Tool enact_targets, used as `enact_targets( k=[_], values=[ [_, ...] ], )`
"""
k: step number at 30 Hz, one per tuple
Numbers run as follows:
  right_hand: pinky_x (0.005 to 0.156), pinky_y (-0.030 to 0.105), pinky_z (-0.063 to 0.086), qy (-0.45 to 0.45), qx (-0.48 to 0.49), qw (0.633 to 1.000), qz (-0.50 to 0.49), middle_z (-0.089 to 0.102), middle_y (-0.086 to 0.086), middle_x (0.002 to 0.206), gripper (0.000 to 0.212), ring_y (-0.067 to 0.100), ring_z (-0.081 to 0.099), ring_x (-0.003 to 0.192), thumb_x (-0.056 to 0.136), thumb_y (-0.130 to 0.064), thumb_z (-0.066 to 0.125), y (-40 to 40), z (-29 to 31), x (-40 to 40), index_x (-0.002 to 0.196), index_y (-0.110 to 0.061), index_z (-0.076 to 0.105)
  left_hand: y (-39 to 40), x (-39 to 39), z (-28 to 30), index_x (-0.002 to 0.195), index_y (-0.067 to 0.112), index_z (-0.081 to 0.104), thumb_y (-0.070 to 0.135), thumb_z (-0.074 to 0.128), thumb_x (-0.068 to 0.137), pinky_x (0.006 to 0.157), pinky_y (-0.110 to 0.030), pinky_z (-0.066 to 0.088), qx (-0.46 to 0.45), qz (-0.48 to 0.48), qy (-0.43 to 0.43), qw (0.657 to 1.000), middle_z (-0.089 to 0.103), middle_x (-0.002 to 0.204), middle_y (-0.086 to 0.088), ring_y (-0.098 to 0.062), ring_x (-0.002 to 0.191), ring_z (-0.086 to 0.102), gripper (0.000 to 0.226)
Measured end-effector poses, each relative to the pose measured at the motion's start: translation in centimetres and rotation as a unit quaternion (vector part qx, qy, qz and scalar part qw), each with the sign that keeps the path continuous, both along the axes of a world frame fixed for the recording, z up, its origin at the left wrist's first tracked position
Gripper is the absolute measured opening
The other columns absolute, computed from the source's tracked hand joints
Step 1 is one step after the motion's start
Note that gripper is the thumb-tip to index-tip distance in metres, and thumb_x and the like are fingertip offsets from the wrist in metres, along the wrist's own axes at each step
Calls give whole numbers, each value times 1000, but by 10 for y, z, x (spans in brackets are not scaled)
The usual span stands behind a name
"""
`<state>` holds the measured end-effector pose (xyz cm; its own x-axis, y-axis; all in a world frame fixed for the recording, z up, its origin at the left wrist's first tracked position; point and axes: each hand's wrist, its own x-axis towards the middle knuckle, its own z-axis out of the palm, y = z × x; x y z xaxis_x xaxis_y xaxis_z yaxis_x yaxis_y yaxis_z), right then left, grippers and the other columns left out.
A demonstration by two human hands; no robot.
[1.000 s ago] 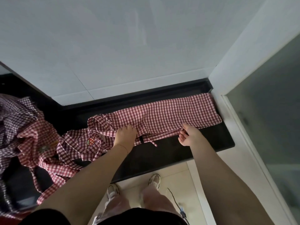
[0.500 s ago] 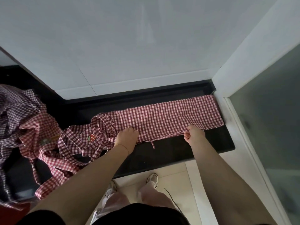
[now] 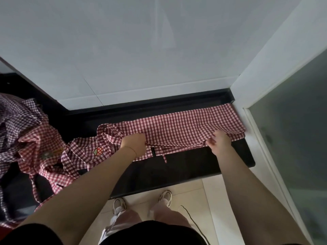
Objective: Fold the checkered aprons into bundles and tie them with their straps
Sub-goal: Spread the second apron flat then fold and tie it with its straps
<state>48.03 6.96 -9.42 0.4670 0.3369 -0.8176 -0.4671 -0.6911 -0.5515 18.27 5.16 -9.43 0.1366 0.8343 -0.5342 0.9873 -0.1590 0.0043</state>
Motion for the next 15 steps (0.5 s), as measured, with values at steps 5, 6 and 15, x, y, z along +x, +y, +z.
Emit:
enact_targets(
  k=[5,6,15],
  values=[
    [60,20,41,74,-54,980,179,67,11,95,18,12,51,64,95,-21,63,-6,9,-38,105,-7,63,1,6,0,127,21,49,35,54,97,82,-35,47,5,-130,32,991,59,114,-1,-20,99,60,34],
    [56,19,39,83,-57,976,191,68,10,93,19,10,49,60,95,-22,63,-8,9,-42,107,-7,64,-1,9,-1,126,21,51,31,52,99,77,-33,47,7,-124,21,992,59,115,-1,-20,97,60,30],
    [88,36,55,93,97,966,221,68,13,110,24,22,67,98,97,1,52,-6,30,-69,115,-7,66,37,-9,32,86,16,59,31,46,104,58,-23,43,7,115,-190,975,62,83,-2,-13,69,57,27]
  ],
)
